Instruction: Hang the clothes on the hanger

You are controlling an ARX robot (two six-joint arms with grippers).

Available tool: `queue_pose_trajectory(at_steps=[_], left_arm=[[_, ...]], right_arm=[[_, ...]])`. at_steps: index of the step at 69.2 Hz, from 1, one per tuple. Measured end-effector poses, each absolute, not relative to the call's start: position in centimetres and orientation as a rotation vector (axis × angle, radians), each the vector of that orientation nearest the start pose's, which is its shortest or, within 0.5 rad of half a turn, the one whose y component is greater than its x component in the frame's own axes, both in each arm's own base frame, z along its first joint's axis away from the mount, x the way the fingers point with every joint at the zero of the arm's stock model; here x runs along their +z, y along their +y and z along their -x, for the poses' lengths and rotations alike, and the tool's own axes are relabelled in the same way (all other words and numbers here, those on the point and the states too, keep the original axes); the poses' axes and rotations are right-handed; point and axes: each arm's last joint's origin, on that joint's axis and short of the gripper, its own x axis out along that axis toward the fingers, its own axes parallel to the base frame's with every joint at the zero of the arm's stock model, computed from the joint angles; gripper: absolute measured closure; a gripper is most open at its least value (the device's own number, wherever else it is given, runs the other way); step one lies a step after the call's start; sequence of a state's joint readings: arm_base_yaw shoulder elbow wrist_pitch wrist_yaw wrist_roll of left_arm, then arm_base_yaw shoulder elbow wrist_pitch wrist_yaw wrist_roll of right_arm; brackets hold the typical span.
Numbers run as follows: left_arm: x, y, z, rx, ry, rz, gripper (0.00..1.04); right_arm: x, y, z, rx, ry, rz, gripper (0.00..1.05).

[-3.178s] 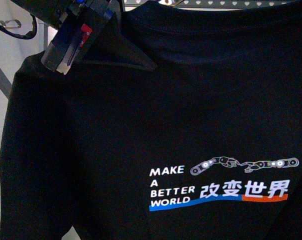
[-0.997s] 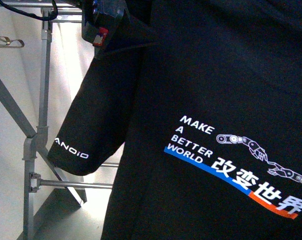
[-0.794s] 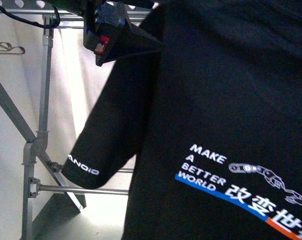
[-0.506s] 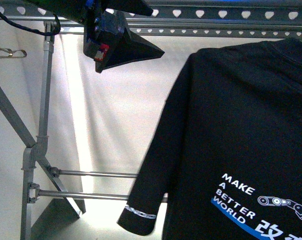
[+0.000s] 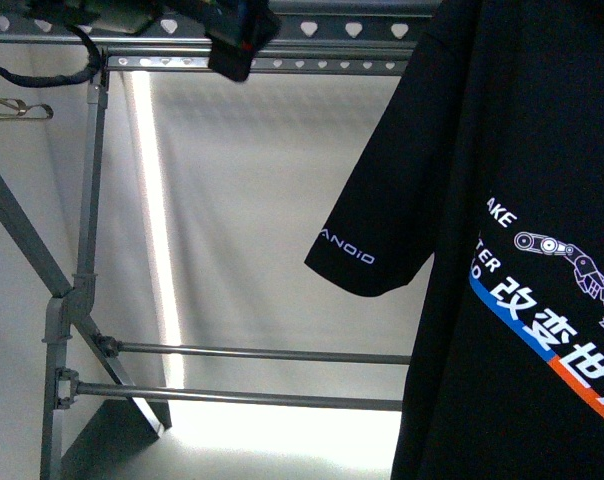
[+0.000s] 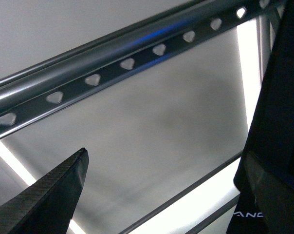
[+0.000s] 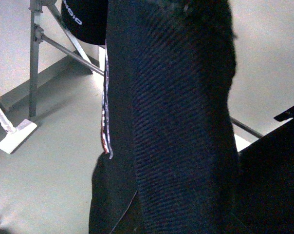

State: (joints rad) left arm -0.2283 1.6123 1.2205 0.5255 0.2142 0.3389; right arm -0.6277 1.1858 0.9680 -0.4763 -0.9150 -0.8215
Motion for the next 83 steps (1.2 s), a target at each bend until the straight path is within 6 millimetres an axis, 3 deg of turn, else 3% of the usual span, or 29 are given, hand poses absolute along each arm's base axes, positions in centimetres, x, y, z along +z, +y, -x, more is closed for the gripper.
queue_pose_trajectory(at_steps=[16, 31, 37, 52, 67, 83], left_arm=[[35.0, -7.5, -33.2, -0.314, -0.208, -0.175, 0.07], [32.9, -4.1, -30.4, -0.123, -0.140, -0.058, 0.07], [31.0, -3.1, -28.8, -0.011, -0.048, -0.028, 0.21], [24.9, -1.8, -23.6, -0.010, 0.001, -0.009, 0.66], [22.2, -0.6, -20.5, -0.019, 0.006, -0.001, 1.02], [19.9, 0.0, -17.4, -0.002, 0.005, 0.001, 1.01]], right_arm=[[30.5, -12.5, -20.8, 0.351, 0.382, 0.265, 0.97], [31.4, -13.1, -21.2, 0.247, 0.402, 0.196, 0.97], [31.5, -13.2, -21.5, 0.225, 0.413, 0.180, 0.97], [30.6, -12.3, -23.1, 0.218, 0.498, 0.127, 0.97], [29.5, -11.9, -25.1, 0.201, 0.593, 0.125, 0.97], [31.0, -12.1, -29.0, 0.151, 0.715, 0.151, 0.97]])
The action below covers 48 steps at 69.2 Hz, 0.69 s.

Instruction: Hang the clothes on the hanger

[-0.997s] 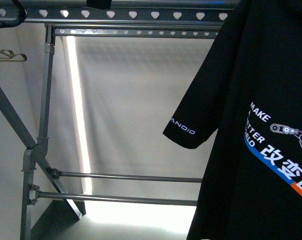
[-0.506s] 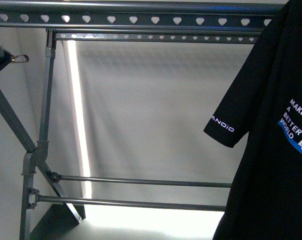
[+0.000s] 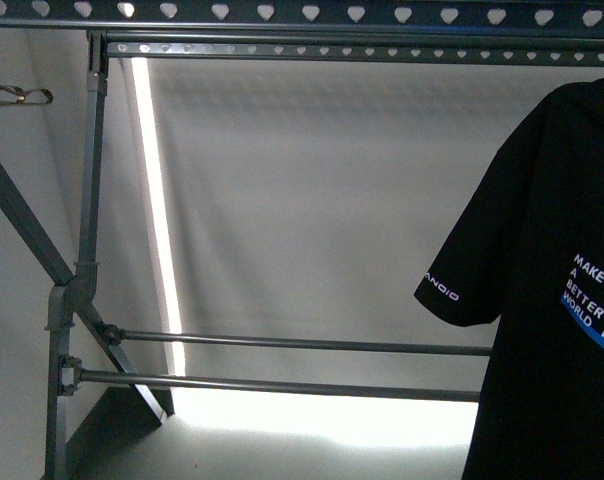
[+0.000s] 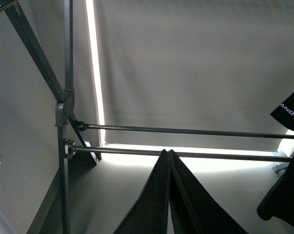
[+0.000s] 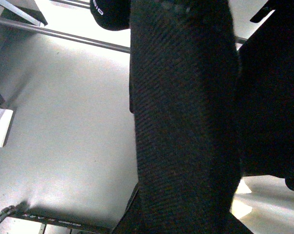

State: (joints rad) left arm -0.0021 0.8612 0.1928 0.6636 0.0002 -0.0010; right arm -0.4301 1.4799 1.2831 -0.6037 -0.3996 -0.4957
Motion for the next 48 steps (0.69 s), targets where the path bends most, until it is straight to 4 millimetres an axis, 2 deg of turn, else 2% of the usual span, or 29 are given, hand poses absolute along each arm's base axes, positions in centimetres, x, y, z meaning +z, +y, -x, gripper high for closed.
queue_pose_trajectory(at_steps=[15, 29, 36, 48], left_arm=[[18.7, 0.0, -15.7, -0.002, 0.004, 0.001, 1.01], [18.0, 0.0, -14.3, -0.002, 0.004, 0.001, 1.01], [17.7, 0.0, -13.7, -0.002, 0.003, 0.001, 1.01], [17.1, 0.0, -13.0, -0.003, -0.010, 0.001, 1.01]], right_arm=[[32.2, -10.4, -32.5, 0.136, 0.738, 0.212, 0.97], [32.8, -9.1, -35.9, 0.133, 0.735, 0.199, 0.97], [33.2, -9.3, -37.3, 0.112, 0.726, 0.179, 0.97], [33.5, -10.4, -38.6, 0.076, 0.714, 0.145, 0.97]])
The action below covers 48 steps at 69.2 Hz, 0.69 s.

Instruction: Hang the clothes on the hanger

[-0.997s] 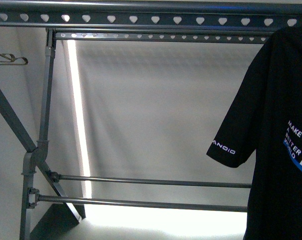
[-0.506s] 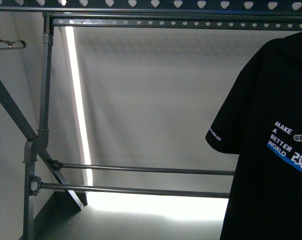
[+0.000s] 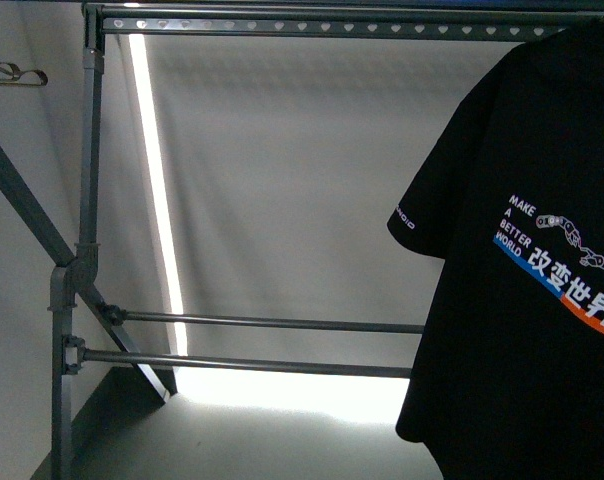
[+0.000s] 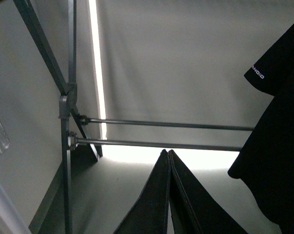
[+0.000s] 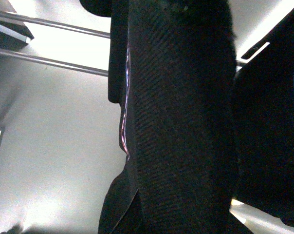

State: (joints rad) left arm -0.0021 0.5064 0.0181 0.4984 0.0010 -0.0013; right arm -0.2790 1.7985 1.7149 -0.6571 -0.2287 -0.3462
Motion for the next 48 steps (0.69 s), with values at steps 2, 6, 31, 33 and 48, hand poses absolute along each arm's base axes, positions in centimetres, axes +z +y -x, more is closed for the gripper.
queue_pose_trajectory(at_steps=[2, 6, 31, 33, 48], left_arm=[[17.1, 0.0, -13.0, -0.002, -0.014, 0.001, 1.01], [17.2, 0.0, -12.9, -0.002, -0.020, 0.002, 0.92], [17.3, 0.0, -12.8, -0.002, -0.027, 0.002, 0.26], [17.3, 0.0, -12.8, -0.003, -0.027, 0.002, 0.21], [17.3, 0.0, -12.8, -0.002, -0.027, 0.002, 0.06]], right_arm=[[33.5, -10.6, -38.8, 0.070, 0.716, 0.140, 0.97], [33.5, -11.2, -39.1, 0.055, 0.715, 0.130, 0.97], [31.0, -13.3, -41.2, 0.006, 0.763, 0.082, 0.97], [30.8, -13.3, -41.3, 0.004, 0.764, 0.081, 0.97], [30.6, -13.5, -42.4, -0.013, 0.749, 0.073, 0.97]])
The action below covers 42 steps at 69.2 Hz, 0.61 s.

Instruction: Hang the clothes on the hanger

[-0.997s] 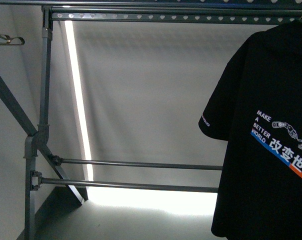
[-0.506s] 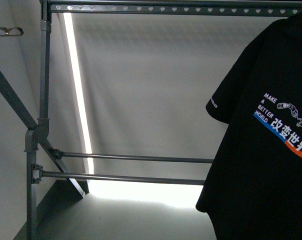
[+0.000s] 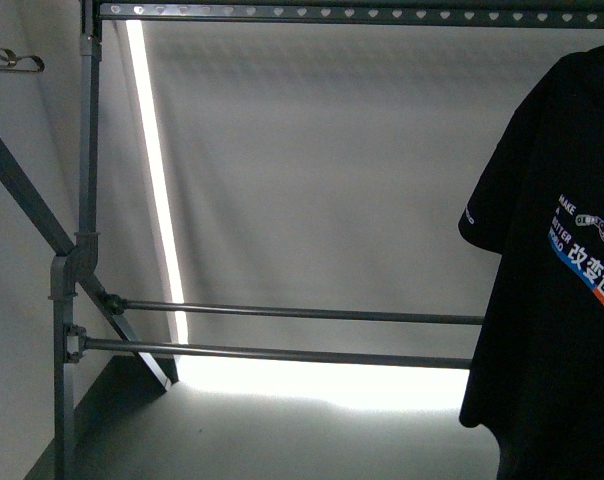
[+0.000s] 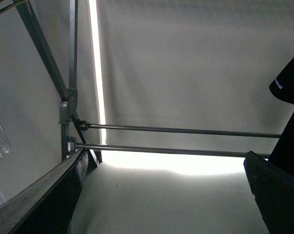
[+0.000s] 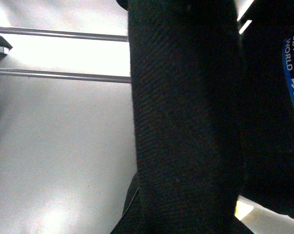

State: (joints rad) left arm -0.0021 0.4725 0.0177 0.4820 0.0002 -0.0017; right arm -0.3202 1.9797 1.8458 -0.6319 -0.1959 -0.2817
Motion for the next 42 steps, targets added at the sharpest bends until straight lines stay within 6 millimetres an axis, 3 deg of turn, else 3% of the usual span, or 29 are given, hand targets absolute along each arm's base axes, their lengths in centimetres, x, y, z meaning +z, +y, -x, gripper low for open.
queue_pose_trajectory(at_steps=[12, 30, 42], left_arm=[[17.3, 0.0, -12.8, -0.002, -0.027, 0.002, 0.07], [17.3, 0.0, -12.8, -0.002, -0.027, 0.002, 0.07], [17.3, 0.0, -12.8, -0.002, -0.027, 0.002, 0.07]], right_arm=[[29.8, -13.4, -44.7, -0.018, 0.762, 0.058, 0.97], [29.4, -13.0, -45.9, -0.015, 0.758, 0.055, 0.96], [29.7, -12.9, -46.1, -0.028, 0.709, 0.058, 0.68]])
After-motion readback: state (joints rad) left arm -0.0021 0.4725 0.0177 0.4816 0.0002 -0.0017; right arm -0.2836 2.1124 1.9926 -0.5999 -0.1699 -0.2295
